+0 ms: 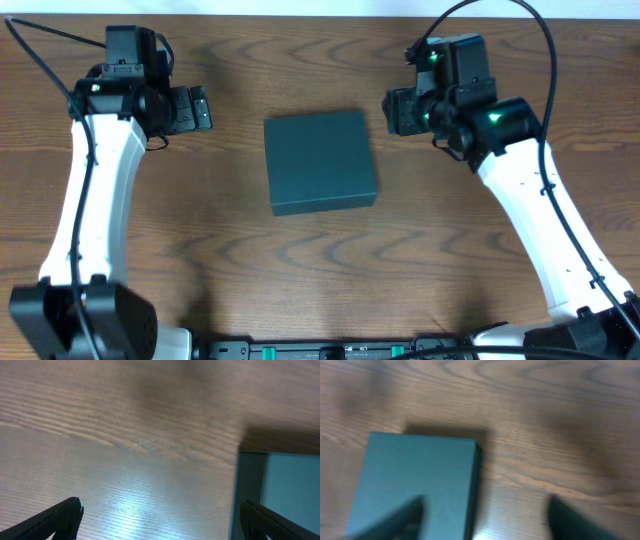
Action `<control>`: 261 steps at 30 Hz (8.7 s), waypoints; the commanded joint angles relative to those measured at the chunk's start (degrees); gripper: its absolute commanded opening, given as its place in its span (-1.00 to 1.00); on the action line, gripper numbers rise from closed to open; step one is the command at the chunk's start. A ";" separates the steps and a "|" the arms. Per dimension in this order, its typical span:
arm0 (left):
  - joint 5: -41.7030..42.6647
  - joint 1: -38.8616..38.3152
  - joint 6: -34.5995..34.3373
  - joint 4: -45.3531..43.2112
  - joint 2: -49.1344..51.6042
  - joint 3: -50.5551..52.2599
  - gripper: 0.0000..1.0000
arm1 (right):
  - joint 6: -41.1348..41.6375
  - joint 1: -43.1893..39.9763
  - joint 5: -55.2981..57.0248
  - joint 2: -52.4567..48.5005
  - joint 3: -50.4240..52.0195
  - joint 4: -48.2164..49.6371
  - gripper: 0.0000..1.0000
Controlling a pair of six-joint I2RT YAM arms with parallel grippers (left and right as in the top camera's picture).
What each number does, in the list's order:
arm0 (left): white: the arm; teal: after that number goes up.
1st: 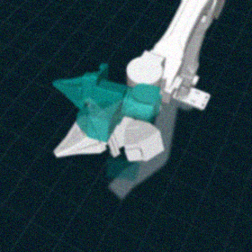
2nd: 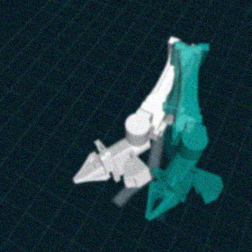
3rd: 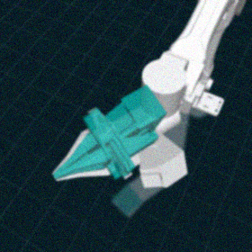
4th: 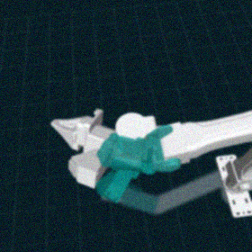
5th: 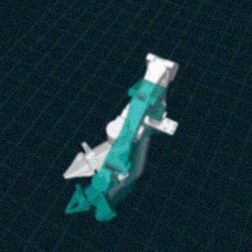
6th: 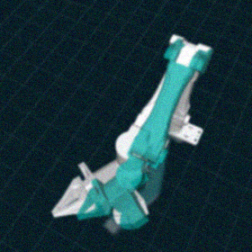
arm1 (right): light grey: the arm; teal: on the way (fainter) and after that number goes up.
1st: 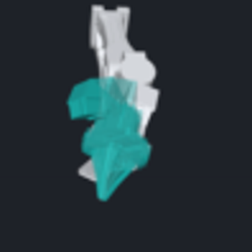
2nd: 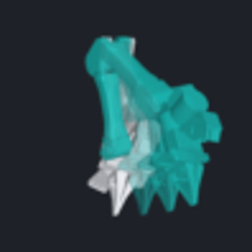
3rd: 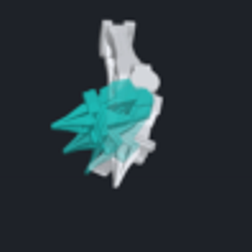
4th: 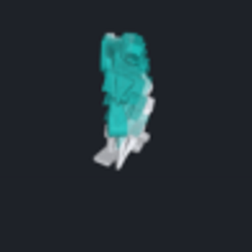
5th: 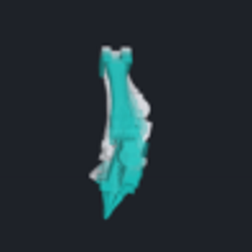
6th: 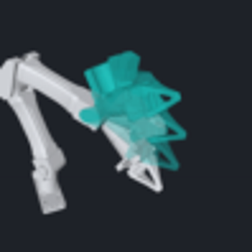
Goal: Pack container
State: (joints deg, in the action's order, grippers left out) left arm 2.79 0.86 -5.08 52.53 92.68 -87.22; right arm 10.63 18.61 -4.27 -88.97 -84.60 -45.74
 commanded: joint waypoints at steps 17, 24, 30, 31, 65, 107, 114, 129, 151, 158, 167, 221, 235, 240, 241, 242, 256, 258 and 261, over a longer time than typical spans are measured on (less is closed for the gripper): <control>-0.94 -1.05 0.13 -0.72 -16.28 12.02 0.97 | 3.37 18.16 11.61 -10.12 -0.81 0.09 -0.97; -0.94 -1.05 0.13 -1.81 -16.28 12.11 0.97 | 4.11 18.21 10.23 -17.75 -0.79 0.28 -0.97; -0.92 -1.05 0.15 -1.84 -16.28 12.11 0.97 | 4.13 18.23 9.38 -21.57 -0.79 0.13 -0.98; -0.92 -1.05 0.15 -1.86 -16.28 12.11 0.97 | 4.13 18.23 9.14 -21.77 -0.79 0.22 -0.98; -0.90 -1.05 7.26 -2.51 -16.04 12.46 0.97 | 0.04 -7.63 8.98 -21.75 -8.55 -0.50 0.99; 5.60 -6.47 10.40 -15.32 -54.97 43.19 0.97 | 9.92 -4.55 15.41 41.55 38.32 -3.96 0.98; 5.57 -6.47 10.40 -15.32 -54.97 43.19 0.97 | 9.92 -4.55 15.41 41.44 38.32 -4.15 0.98; 5.57 -6.47 10.43 -15.32 -54.95 43.19 0.97 | 9.92 -4.63 15.41 41.35 38.32 -4.22 0.98; 5.57 -6.47 10.40 -15.32 -54.95 43.19 0.97 | -1.95 -11.67 6.86 85.40 71.82 30.62 0.97; 5.57 -6.47 10.43 -15.32 -54.95 43.19 0.97 | -1.97 -11.93 11.54 88.70 81.74 42.64 0.99; 5.57 -6.47 10.40 -15.32 -54.95 43.19 0.97 | -5.18 -12.22 11.23 88.70 84.30 41.92 0.99; 0.81 -6.36 13.64 -29.92 -90.18 67.47 0.97 | -5.35 -12.22 10.03 88.67 84.30 42.07 0.98; -2.16 -6.58 13.40 -59.47 -92.59 86.99 0.97 | -5.35 -12.22 10.03 88.67 84.30 42.07 0.99; 1.33 -7.19 13.40 -55.98 -92.59 86.99 0.96 | -5.35 -12.22 10.03 88.70 84.30 42.07 0.98; 2.21 -7.63 13.42 -54.64 -92.59 86.99 0.97 | -5.35 -12.22 10.03 88.67 84.30 42.07 0.99; 2.80 -8.02 13.42 -53.44 -92.59 86.99 0.97 | -5.35 -12.20 10.03 88.67 84.30 42.07 0.98; 3.87 -10.01 12.24 -48.96 -92.59 86.99 0.98 | -5.35 -12.22 10.03 88.67 84.30 42.07 0.99; 3.87 -10.01 11.80 -48.96 -92.59 86.99 0.98 | -5.35 -12.22 10.03 88.67 84.30 42.07 0.98; 3.87 -10.01 11.65 -48.96 -92.59 86.99 0.97 | -5.35 -12.20 10.03 88.67 84.30 42.07 0.99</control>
State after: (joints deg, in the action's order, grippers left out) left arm 4.51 -8.82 7.33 1.08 0.58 -0.78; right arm 5.82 6.76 5.98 -0.71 -0.58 -3.62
